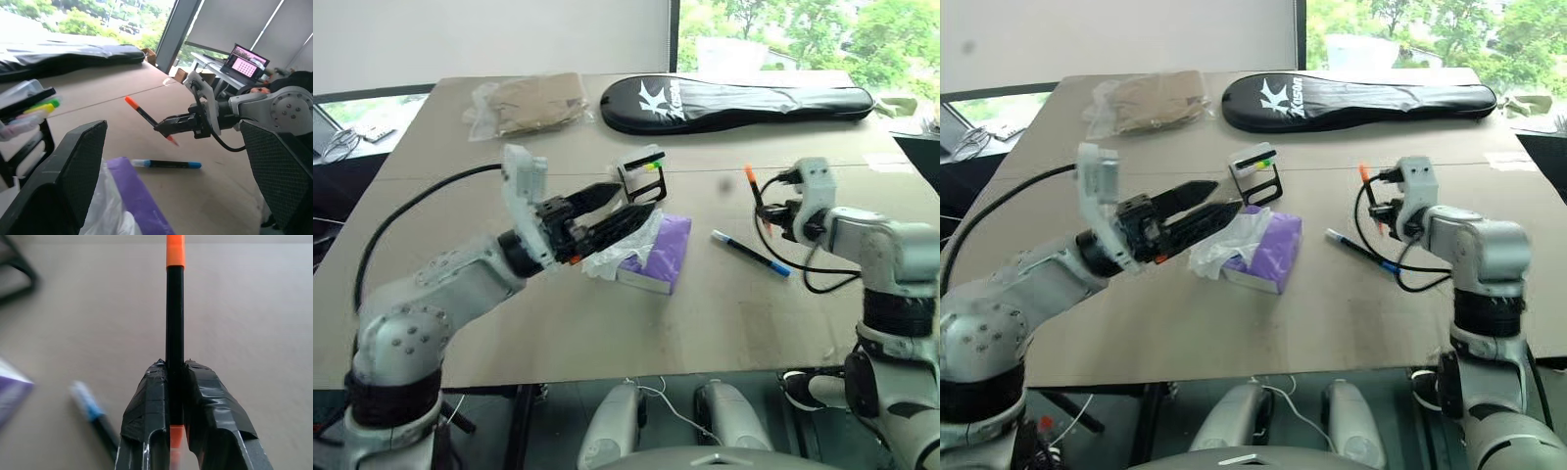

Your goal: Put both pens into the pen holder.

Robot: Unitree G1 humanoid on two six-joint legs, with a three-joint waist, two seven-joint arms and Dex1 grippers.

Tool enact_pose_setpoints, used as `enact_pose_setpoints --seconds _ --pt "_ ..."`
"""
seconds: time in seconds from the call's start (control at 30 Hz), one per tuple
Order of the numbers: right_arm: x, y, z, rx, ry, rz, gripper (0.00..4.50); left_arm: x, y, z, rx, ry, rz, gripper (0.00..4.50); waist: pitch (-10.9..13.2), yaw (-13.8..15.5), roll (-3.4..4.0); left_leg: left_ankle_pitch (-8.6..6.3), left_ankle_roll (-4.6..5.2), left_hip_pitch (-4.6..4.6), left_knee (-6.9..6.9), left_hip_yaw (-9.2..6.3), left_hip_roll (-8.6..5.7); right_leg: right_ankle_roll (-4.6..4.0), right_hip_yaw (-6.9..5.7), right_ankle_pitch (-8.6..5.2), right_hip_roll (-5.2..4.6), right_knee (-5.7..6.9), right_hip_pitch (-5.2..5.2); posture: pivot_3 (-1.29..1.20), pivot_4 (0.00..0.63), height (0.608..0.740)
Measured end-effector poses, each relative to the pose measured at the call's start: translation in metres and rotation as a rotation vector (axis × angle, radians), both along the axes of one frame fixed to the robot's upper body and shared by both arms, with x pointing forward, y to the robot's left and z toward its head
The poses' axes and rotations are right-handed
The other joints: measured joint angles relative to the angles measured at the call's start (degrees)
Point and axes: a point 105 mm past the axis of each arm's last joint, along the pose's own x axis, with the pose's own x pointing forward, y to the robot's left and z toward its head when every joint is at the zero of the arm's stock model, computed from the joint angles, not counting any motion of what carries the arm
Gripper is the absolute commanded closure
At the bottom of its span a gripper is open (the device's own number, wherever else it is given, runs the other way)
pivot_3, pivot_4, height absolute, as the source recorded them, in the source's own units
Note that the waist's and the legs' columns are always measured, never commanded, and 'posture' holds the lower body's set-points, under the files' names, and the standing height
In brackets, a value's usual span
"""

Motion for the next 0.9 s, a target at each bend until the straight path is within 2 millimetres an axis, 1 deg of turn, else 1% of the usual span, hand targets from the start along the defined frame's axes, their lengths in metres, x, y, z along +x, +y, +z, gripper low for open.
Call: enact_pose_setpoints --seconds 0.03,0.1,0.13,0.2,0.27,0.3,0.4,0.5,0.53,0.57,0.6,0.63,0.67,0.87,0.9 --pt "-0.019 0.018 0.024 0.039 -0.110 0.143 4.49 0.004 -0.006 0.001 -0.061 0.076 -0.020 0.00 0.0 -0.3 0.01 0.00 0.00 0.03 -0.02 0.02 0.03 0.00 0.03 0.00 0.04 0.00 0.00 0.00 0.150 0.740" --pt "-0.049 0.045 0.049 0.044 -0.243 0.351 4.49 0.009 -0.017 0.001 -0.118 0.174 -0.054 0.00 0.0 -0.7 -0.02 0.00 -0.01 0.07 -0.05 0.03 0.05 -0.01 0.04 0.00 0.06 -0.01 0.02 0.00 0.150 0.740" --pt "-0.061 0.055 0.053 0.047 -0.267 0.427 4.49 0.012 -0.022 -0.001 -0.129 0.210 -0.061 0.00 0.0 -0.8 -0.03 0.00 -0.01 0.08 -0.04 0.04 0.04 -0.02 0.05 0.00 0.05 -0.01 0.02 0.00 0.150 0.740" --pt "-0.071 0.067 0.050 0.035 -0.262 0.507 4.49 0.016 -0.027 -0.003 -0.127 0.243 -0.074 0.00 0.0 -0.8 -0.03 0.00 -0.01 0.09 -0.03 0.08 -0.02 -0.02 0.07 0.00 0.05 0.02 0.02 0.00 0.150 0.740" --pt "-0.076 0.076 0.042 0.023 -0.234 0.556 4.49 0.017 -0.031 -0.003 -0.125 0.259 -0.089 0.00 0.0 -0.8 -0.03 0.01 -0.02 0.10 -0.01 0.15 -0.06 -0.02 0.13 0.00 0.05 0.05 0.02 0.00 0.150 0.740" --pt "-0.079 0.080 0.040 0.022 -0.230 0.582 4.49 0.023 -0.035 0.002 -0.147 0.270 -0.101 0.00 0.0 -0.5 -0.04 0.03 -0.04 0.10 0.01 0.13 -0.07 -0.02 0.11 0.00 0.07 0.05 0.02 0.00 0.150 0.740" --pt "-0.083 0.087 0.039 0.026 -0.230 0.618 4.50 0.026 -0.037 0.008 -0.150 0.256 -0.108 0.84 0.0 -0.2 -0.03 0.16 -0.27 0.10 -0.01 0.15 -0.05 -0.03 0.14 0.00 0.06 0.04 0.01 0.00 0.150 0.740" --pt "-0.084 0.088 0.040 0.034 -0.233 0.627 4.50 0.024 -0.039 0.005 -0.133 0.262 -0.123 2.29 0.0 0.0 -0.04 0.16 -0.28 0.08 -0.02 0.16 -0.04 -0.03 0.16 -0.01 0.05 0.00 0.01 0.00 0.150 0.740" --pt "-0.084 0.089 0.040 0.037 -0.233 0.626 4.50 0.024 -0.039 0.005 -0.132 0.264 -0.124 2.84 0.0 0.1 -0.04 0.17 -0.28 0.08 -0.02 0.16 -0.04 -0.03 0.16 -0.01 0.03 -0.01 0.00 0.00 0.150 0.740" --pt "-0.084 0.089 0.040 0.039 -0.233 0.625 4.50 0.024 -0.039 0.004 -0.131 0.265 -0.123 3.15 0.0 0.1 -0.04 0.17 -0.29 0.07 -0.02 0.17 -0.04 -0.03 0.17 -0.01 0.02 -0.02 0.00 0.00 0.150 0.740" --pt "-0.085 0.089 0.040 0.042 -0.234 0.628 4.50 0.024 -0.039 0.003 -0.131 0.268 -0.122 3.83 0.0 0.2 -0.04 0.17 -0.29 0.07 -0.02 0.17 -0.04 -0.03 0.17 -0.01 0.01 -0.02 0.00 0.00 0.150 0.740" --pt "-0.085 0.089 0.040 0.041 -0.233 0.626 4.50 0.023 -0.039 0.003 -0.129 0.266 -0.121 4.28 0.0 0.2 -0.04 0.17 -0.28 0.07 -0.02 0.16 -0.04 -0.03 0.17 -0.01 0.01 -0.02 0.00 0.00 0.150 0.740" --pt "-0.085 0.089 0.040 0.042 -0.236 0.625 4.50 0.024 -0.038 0.003 -0.127 0.267 -0.114 4.45 0.0 0.2 -0.04 0.16 -0.28 0.07 -0.02 0.17 -0.04 -0.03 0.18 -0.01 0.00 -0.02 0.00 0.00 0.150 0.740" --pt "-0.085 0.090 0.041 0.032 -0.247 0.624 4.50 0.024 -0.038 0.003 -0.126 0.258 -0.110 4.45 0.0 0.2 -0.04 0.16 -0.28 0.07 -0.02 0.17 -0.05 -0.03 0.18 -0.01 0.01 -0.01 0.00 0.00 0.150 0.740" --pt "-0.085 0.091 0.041 0.028 -0.253 0.624 3.50 0.024 -0.037 0.004 -0.125 0.253 -0.108 4.50 0.0 0.2 -0.04 0.16 -0.28 0.07 -0.02 0.17 -0.05 -0.03 0.17 -0.01 0.01 -0.01 0.00 0.00 0.150 0.740"
